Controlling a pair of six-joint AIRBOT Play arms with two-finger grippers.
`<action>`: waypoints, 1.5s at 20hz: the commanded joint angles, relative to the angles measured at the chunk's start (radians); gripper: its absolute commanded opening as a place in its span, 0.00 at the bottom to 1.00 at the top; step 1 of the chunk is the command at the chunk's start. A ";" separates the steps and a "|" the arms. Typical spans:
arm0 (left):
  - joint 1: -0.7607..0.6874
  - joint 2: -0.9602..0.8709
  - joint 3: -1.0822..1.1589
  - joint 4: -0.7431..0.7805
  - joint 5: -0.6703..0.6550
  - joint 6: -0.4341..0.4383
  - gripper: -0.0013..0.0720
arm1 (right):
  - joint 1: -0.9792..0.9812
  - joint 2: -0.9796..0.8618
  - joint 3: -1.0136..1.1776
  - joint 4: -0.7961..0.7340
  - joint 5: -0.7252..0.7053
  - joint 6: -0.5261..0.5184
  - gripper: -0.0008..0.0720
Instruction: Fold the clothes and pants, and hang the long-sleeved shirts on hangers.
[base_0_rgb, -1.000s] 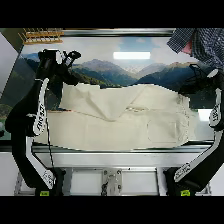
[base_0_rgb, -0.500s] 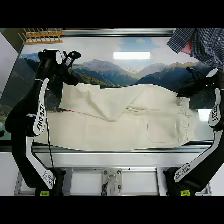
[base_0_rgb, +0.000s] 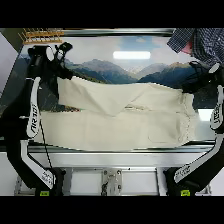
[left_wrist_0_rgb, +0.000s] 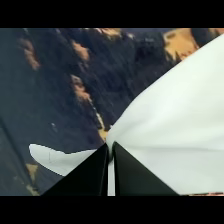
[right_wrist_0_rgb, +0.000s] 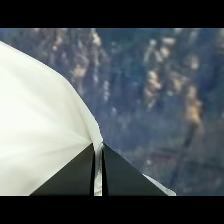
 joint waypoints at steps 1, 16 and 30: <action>0.032 0.098 -0.038 0.101 0.122 -0.111 0.02 | 0.003 0.105 0.000 -0.072 -0.005 0.066 0.05; 0.211 0.703 -0.776 0.163 0.467 -0.182 0.03 | 0.007 0.580 -0.404 -0.113 0.000 0.117 0.05; 0.218 1.044 -1.329 0.162 0.766 -0.045 0.03 | 0.007 1.055 -1.064 -0.133 -0.105 0.088 0.05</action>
